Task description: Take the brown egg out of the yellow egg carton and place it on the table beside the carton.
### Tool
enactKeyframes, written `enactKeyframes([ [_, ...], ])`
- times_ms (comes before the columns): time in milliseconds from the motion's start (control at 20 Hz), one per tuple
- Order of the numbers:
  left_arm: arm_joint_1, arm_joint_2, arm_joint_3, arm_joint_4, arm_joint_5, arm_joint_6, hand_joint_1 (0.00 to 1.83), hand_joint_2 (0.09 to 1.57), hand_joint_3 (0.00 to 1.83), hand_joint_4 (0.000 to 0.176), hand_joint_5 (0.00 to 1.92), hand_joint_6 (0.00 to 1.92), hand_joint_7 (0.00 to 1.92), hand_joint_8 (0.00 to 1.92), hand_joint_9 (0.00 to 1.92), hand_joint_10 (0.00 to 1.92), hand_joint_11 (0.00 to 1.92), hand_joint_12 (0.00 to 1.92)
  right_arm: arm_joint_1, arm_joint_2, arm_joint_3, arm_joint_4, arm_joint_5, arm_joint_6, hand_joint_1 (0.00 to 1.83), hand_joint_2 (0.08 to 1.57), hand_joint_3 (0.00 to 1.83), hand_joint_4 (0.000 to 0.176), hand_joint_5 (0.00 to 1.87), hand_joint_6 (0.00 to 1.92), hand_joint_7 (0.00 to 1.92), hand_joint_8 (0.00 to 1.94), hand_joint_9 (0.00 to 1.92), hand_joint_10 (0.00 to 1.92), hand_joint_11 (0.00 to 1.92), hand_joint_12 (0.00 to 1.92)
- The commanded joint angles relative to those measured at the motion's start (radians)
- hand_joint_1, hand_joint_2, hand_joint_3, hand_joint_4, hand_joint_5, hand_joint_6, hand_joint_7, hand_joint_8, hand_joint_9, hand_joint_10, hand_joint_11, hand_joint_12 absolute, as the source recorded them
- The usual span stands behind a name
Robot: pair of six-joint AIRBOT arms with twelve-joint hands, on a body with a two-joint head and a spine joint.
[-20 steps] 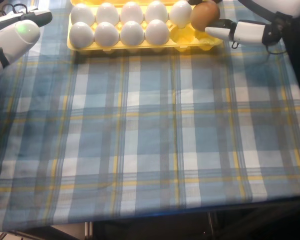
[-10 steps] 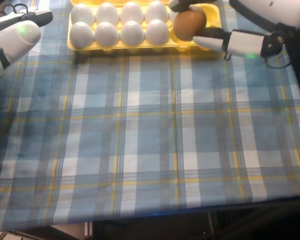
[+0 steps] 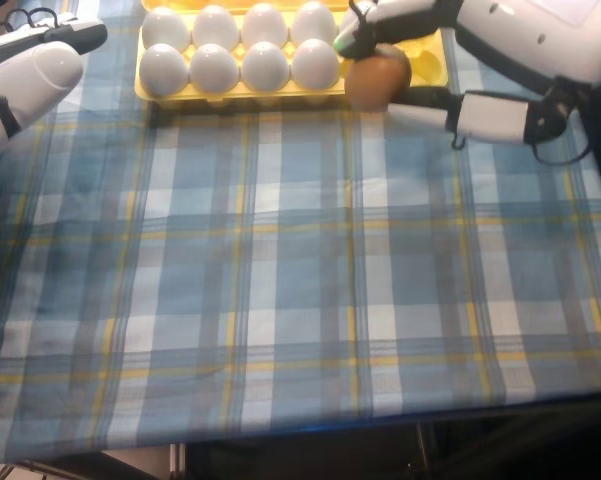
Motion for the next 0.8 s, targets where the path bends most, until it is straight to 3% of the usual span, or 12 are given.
enactKeyframes([
  [0,-0.011,-0.001,0.001,0.01,-0.123,-0.005,0.0,1.11,0.0,0.029,0.45,0.0,0.24,0.0,0.11,0.0,0.0,0.0,0.006,0.002,-0.003,0.006,0.13,0.003,0.66,1.21,0.0,0.0,0.9,0.18,0.98,0.0,0.61,0.0,0.07,0.7],
  [100,-0.011,-0.002,0.001,0.01,-0.123,-0.005,0.0,1.11,0.0,0.029,0.45,0.0,0.24,0.0,0.11,0.0,0.0,0.0,0.003,0.002,-0.001,0.006,0.13,0.003,0.56,1.21,0.0,0.0,0.94,0.01,0.99,0.0,0.62,0.0,0.1,0.55],
  [250,-0.011,-0.003,0.0,0.009,-0.123,-0.005,0.0,1.11,0.0,0.028,0.45,0.0,0.25,0.0,0.11,0.0,0.0,0.0,0.003,0.002,0.002,0.007,0.129,0.003,0.5,1.21,0.0,0.0,0.91,0.0,0.98,0.0,0.61,0.0,0.12,0.51],
  [500,-0.011,-0.003,-0.001,0.008,-0.125,-0.005,0.0,1.11,0.0,0.015,0.47,0.01,0.26,0.01,0.11,0.0,0.0,0.0,0.003,0.002,0.004,0.009,0.13,0.002,0.45,1.19,0.0,0.0,0.87,0.0,0.95,0.0,0.59,0.0,0.13,0.48],
  [550,-0.011,-0.003,-0.001,0.008,-0.125,-0.005,0.0,1.11,0.0,0.022,0.46,0.0,0.25,0.0,0.1,0.0,0.0,0.0,0.003,0.003,0.006,0.012,0.13,0.002,0.45,1.18,0.0,0.0,0.87,0.0,0.95,0.0,0.59,0.0,0.13,0.48],
  [650,-0.011,-0.003,-0.001,0.007,-0.125,-0.005,0.0,1.11,0.0,0.017,0.47,0.01,0.25,0.0,0.11,0.0,0.0,0.0,0.003,0.009,0.006,0.022,0.142,-0.002,0.5,1.18,0.0,0.0,0.87,0.0,0.94,0.0,0.59,0.0,0.15,0.49],
  [750,-0.01,-0.003,-0.001,0.007,-0.125,-0.005,0.0,1.11,0.0,0.027,0.46,0.0,0.25,0.0,0.11,0.0,0.0,0.0,0.003,0.02,0.003,0.037,0.158,-0.018,0.55,1.17,0.0,0.0,0.85,0.0,0.87,0.0,0.56,0.0,0.1,0.62],
])
